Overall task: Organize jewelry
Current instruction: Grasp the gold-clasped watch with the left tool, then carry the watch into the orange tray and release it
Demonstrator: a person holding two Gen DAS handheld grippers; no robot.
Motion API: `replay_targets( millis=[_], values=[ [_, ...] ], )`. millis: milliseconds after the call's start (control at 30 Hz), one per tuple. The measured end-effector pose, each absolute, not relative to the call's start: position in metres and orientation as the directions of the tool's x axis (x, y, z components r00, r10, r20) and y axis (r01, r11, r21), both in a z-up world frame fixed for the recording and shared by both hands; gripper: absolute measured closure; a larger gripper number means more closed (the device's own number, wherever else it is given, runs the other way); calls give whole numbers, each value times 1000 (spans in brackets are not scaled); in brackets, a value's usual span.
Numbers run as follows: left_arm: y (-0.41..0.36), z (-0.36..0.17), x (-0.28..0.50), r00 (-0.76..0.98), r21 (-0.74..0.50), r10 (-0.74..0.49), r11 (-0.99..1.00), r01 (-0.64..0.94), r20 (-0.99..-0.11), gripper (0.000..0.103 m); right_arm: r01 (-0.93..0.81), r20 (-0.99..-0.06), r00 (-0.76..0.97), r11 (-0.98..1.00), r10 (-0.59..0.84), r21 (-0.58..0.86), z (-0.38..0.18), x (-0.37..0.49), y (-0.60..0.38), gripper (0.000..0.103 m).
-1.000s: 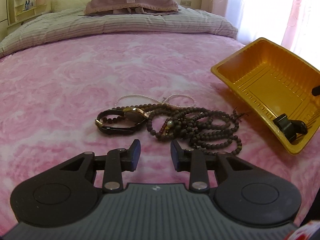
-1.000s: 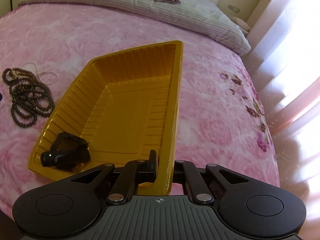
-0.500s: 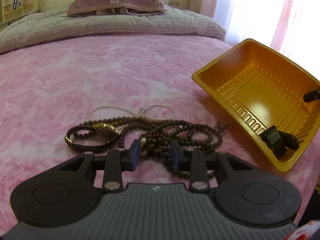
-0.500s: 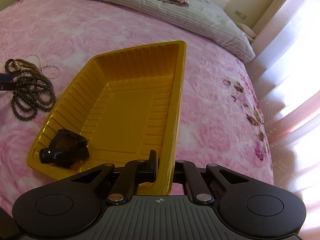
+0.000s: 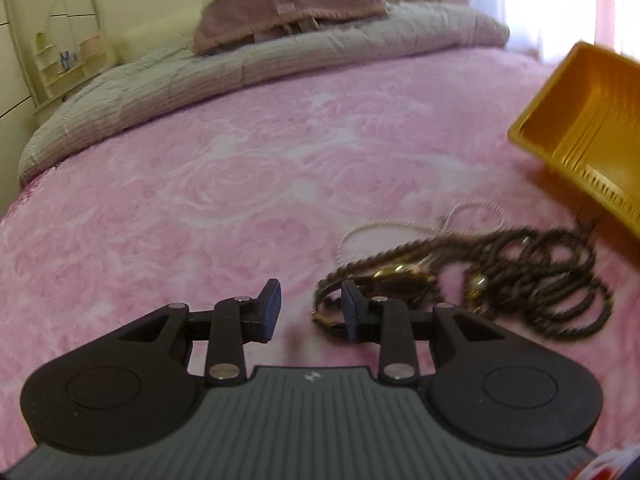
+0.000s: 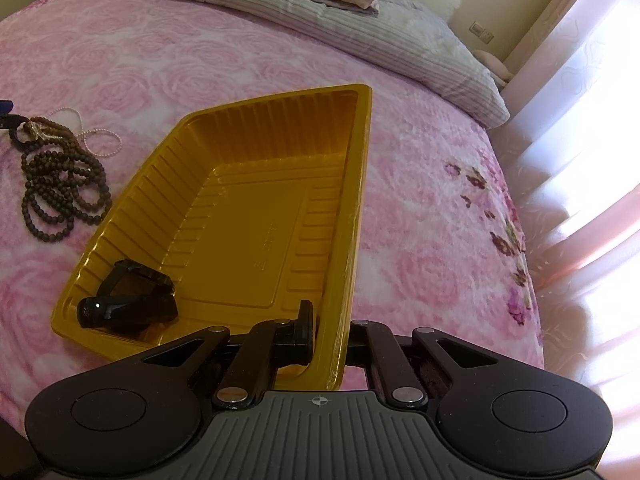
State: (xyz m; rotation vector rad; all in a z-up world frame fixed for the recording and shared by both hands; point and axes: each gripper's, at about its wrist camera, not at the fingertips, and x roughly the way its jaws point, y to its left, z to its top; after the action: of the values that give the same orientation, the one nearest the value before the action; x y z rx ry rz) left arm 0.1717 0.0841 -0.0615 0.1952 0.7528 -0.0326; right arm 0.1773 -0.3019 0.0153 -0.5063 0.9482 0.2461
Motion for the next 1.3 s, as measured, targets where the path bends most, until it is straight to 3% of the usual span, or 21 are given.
replay_targets(
  millis=[167,233,300,367,900,1300],
  values=[
    [89,-71,180,696,154,6,977,150,-718,75,-410,-824,567,859,-24,-307,15,179,-303,96],
    [89,-73,182,692,151,-8,974,169,-722,82,-408,-822,568,859,-25,-308,15,179,-303,96],
    [87,-72,181,688,145,-16,974,176,-725,95,-409,-822,570,859,-24,-308,15,179,-303,96],
    [84,-69,178,690,162,-7,970,180,-724,97,-409,-821,571,859,-23,-308,14,179,-304,96],
    [65,-20,149,790,155,-36,974,165,-611,98,-402,-811,585,865,-11,-301,16,175,-303,97],
    [-24,-6,163,765,47,-255,936,349,-592,98,-402,-810,586,865,-9,-300,16,175,-304,97]
  ],
)
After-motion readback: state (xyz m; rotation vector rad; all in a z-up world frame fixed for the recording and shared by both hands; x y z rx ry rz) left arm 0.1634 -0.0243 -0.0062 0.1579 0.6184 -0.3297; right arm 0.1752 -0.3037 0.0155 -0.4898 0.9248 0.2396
